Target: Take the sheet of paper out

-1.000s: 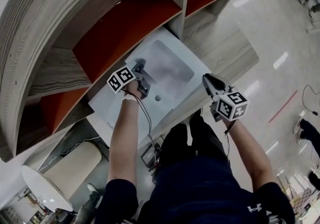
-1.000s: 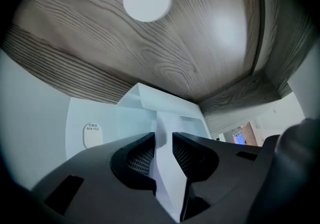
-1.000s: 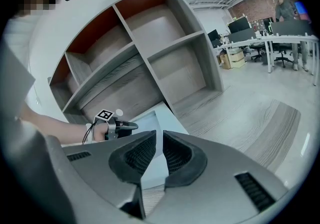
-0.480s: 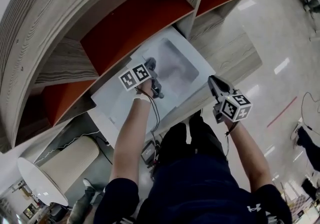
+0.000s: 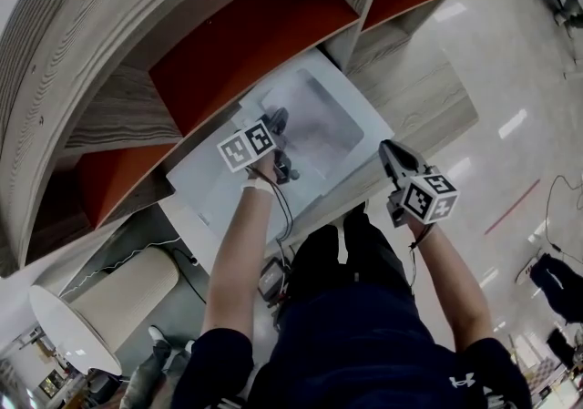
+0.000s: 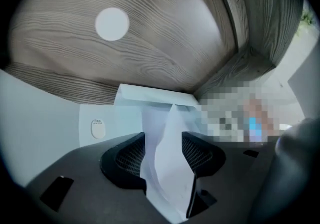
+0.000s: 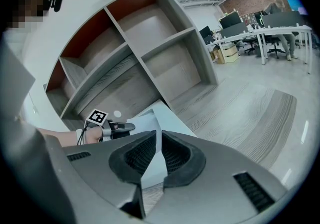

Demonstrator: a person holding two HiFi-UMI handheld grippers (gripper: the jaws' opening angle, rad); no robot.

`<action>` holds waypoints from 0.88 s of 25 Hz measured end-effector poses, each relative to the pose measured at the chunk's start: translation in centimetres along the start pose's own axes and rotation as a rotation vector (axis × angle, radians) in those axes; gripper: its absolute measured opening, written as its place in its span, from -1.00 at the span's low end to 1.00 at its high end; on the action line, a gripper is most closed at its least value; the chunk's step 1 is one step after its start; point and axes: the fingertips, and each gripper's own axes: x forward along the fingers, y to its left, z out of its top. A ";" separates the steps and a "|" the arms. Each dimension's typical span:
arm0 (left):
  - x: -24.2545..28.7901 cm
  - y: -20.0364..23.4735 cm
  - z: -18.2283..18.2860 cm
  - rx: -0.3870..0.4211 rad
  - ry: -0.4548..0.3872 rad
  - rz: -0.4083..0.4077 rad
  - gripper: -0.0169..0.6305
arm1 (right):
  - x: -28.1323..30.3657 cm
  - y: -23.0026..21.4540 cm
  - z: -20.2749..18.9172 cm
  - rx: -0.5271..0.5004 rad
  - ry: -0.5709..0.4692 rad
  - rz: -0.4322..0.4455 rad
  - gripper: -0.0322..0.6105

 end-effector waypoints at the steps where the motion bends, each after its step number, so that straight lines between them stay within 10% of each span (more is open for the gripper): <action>1: -0.1 0.3 0.2 -0.021 -0.014 -0.005 -0.22 | 0.0 0.0 -0.1 0.003 0.000 0.000 -0.85; 12: 1.8 2.7 2.0 -0.034 -0.013 -0.019 -0.24 | -0.4 -1.0 -0.8 0.074 -0.002 -0.009 -0.85; 22: 2.2 1.7 0.7 -0.130 0.007 -0.094 -0.89 | -0.4 -0.9 -1.1 0.095 0.003 -0.004 -0.85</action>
